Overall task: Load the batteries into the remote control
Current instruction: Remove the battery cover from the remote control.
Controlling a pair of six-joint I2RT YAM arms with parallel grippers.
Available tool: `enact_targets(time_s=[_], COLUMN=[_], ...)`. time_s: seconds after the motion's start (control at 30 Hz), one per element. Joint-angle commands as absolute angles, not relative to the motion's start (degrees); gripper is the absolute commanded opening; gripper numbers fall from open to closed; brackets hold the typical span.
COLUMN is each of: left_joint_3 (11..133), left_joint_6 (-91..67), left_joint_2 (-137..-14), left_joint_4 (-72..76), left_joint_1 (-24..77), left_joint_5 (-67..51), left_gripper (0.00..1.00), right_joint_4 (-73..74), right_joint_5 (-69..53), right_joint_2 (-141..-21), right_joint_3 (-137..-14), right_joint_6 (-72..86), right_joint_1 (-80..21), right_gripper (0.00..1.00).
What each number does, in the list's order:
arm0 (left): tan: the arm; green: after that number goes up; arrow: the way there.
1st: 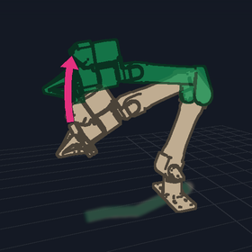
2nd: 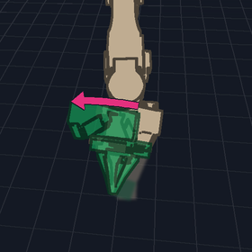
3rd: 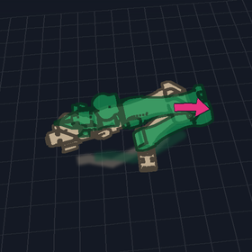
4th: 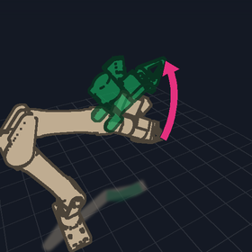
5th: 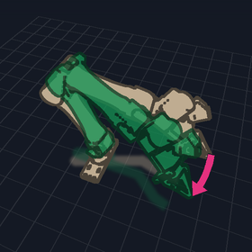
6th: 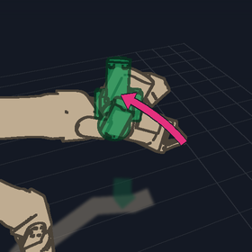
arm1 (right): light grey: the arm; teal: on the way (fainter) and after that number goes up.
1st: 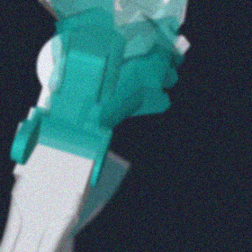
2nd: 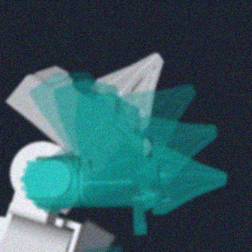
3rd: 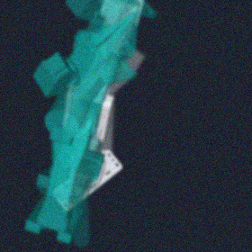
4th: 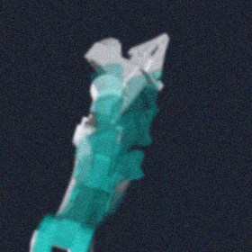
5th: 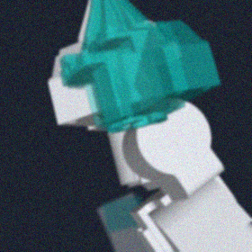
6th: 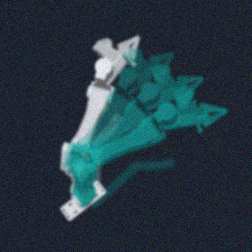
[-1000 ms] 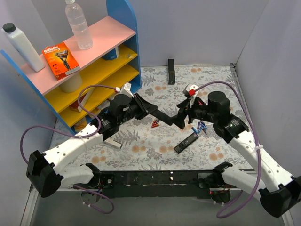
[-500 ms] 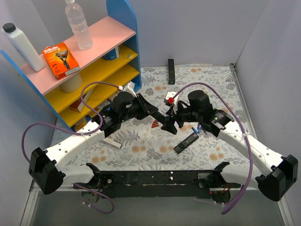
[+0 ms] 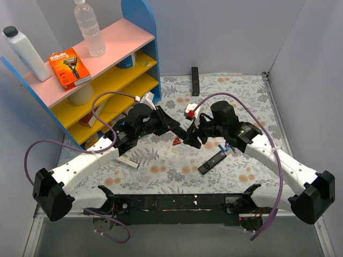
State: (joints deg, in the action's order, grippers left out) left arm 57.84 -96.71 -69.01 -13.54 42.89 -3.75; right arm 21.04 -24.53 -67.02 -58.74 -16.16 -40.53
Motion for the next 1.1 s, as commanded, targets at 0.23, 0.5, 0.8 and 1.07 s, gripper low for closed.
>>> enact_targets(time_s=[0.23,0.5,0.8,1.07], left_joint_3=[60.1,63.0,64.9,63.4], left_joint_6=[-95.6,-93.0,-92.3,-91.6], left_joint_2=[-67.1,-66.4,-66.1,-65.7], left_joint_4=[-13.7,-15.7,-16.2,-12.8], left_joint_1=[38.4,31.5,26.2,25.8], left_joint_5=[-6.6,-9.3,-6.8,-3.6], left_gripper=[0.0,0.0,0.0,0.0], right_joint_4=[23.1,28.2,30.0,28.8], right_joint_5=[-28.4,-28.8,-29.6,-28.1], right_joint_2=[-66.6,-66.1,-67.2,-67.1], right_joint_3=[-58.5,-54.8,-53.5,-53.0], right_joint_6=[-18.5,-20.9,-21.7,-20.5], right_joint_1=[-40.8,-40.8,-40.8,-40.8], right_gripper=[0.39,0.38,0.38,0.38])
